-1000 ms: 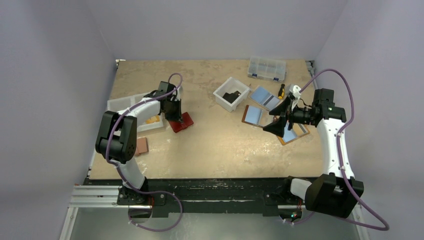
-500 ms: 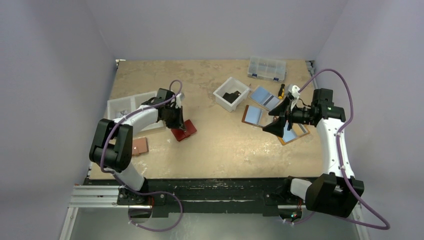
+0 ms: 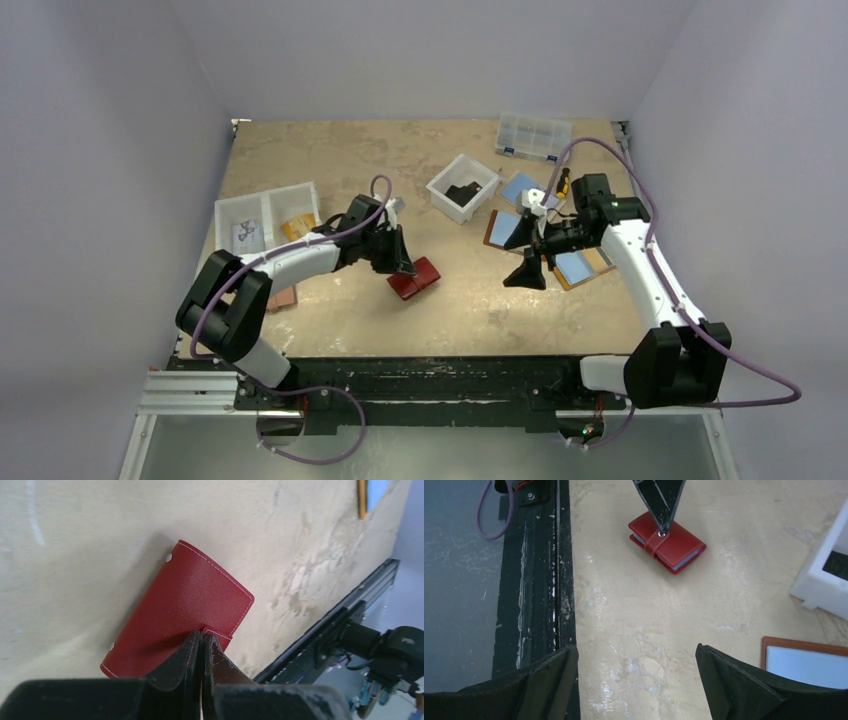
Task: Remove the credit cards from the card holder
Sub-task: Move the card holder to the center of the board.
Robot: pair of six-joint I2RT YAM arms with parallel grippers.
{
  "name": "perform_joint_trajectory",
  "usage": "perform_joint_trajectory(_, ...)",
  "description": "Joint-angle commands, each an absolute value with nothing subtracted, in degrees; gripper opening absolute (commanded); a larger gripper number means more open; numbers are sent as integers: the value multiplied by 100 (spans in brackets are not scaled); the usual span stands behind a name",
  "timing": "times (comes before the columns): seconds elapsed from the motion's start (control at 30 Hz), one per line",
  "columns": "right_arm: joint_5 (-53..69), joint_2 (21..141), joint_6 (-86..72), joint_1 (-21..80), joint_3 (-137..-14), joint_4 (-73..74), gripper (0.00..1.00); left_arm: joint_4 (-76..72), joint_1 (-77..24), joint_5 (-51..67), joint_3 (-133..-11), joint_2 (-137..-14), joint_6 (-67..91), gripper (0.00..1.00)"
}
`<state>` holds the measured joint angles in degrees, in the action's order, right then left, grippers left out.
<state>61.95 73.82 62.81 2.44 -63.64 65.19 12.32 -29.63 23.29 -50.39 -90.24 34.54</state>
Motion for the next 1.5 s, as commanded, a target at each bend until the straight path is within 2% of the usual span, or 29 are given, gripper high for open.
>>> perform_joint_trajectory(0.0,5720,7363,6334,697,-6319,6008,99,206,-3311,2075,-4988,-8818,4942,0)
perform_joint_trajectory(0.2,5297,7444,5555,1276,-6025,5024,99,-147,-3982,1240,-5155,-8950,5994,0)
perform_joint_trajectory(0.43,5057,7514,5091,1614,-5624,4343,99,1097,-4700,155,-6080,-9561,6770,0)
perform_joint_trajectory(0.57,4969,7499,4960,1650,-5438,4132,99,1251,-4964,-192,-6237,-9768,7233,0)
perform_joint_trajectory(1.33,4964,7374,4960,1661,-4853,3723,99,291,-5326,-178,-6089,-10063,7460,0)
perform_joint_trajectory(1.47,4989,7349,4998,1656,-4818,3747,99,379,-5327,-27,-6205,-10195,7278,7)
